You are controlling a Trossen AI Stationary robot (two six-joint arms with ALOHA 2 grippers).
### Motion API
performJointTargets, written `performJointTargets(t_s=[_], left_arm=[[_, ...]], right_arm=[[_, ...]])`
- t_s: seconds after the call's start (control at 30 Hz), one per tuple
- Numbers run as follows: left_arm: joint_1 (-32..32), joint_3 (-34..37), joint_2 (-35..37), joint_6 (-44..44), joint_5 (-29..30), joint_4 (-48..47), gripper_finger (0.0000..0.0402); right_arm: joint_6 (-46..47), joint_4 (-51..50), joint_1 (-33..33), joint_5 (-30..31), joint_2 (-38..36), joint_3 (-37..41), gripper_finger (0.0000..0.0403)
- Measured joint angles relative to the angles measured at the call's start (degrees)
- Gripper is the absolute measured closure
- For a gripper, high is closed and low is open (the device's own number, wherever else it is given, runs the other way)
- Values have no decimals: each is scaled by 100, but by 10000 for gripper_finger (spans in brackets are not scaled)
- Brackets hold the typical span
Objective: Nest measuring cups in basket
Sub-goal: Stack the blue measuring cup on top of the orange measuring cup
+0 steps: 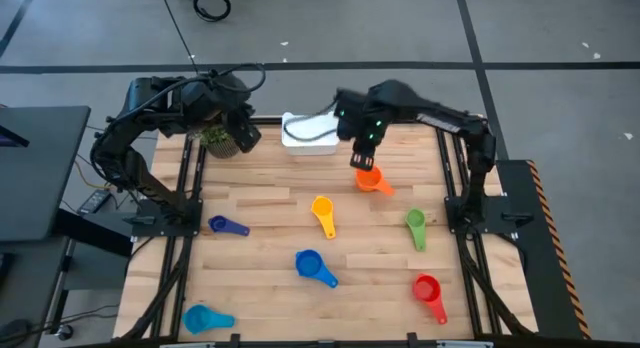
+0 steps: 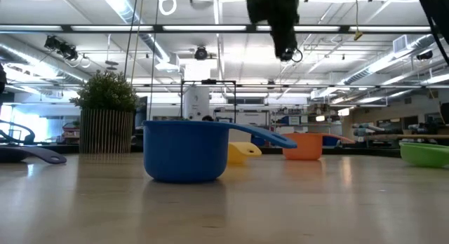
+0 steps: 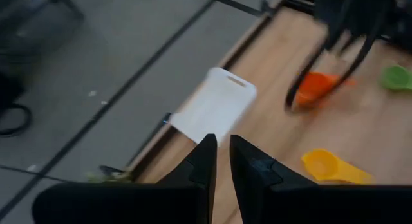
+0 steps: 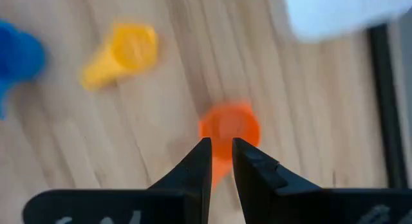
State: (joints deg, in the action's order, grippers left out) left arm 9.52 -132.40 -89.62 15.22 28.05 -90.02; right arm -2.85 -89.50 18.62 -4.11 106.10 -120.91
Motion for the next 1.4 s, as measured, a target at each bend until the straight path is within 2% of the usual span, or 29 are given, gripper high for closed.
performJointTargets(t_s=[0.07,0.2,0.33,0.53,0.6,0.73,0.9,1.13,1.3,1.4], left_arm=[[0,0,0,-2,-197,0,351],[1,0,0,0,-595,0,351],[1,0,0,10,-864,0,351],[2,0,0,17,-1284,0,351],[1,0,0,14,-1596,0,351],[-50,0,-2,-3,-2607,0,351],[-537,88,-116,-449,-3432,1,351],[-1540,1174,-283,-547,-3542,379,351],[-2025,2327,-339,-165,-3496,1546,355],[-2210,2879,-343,110,-3582,2156,380]], right_arm=[[-112,-2,-47,2,-132,-550,335],[-196,-34,-192,432,-395,-1402,336],[-470,248,-368,747,-1169,-1201,336],[-547,211,-699,1197,-1938,-1186,336],[-661,215,-786,1197,-2178,-1186,336],[-861,217,-934,1202,-2509,-1188,336],[-1125,226,-1023,1201,-2843,-1184,336],[-1185,238,-1039,1168,-3164,-1184,335],[-1188,241,-1039,1155,-3248,-1184,336],[-1189,241,-1039,1155,-3267,-1184,335]])
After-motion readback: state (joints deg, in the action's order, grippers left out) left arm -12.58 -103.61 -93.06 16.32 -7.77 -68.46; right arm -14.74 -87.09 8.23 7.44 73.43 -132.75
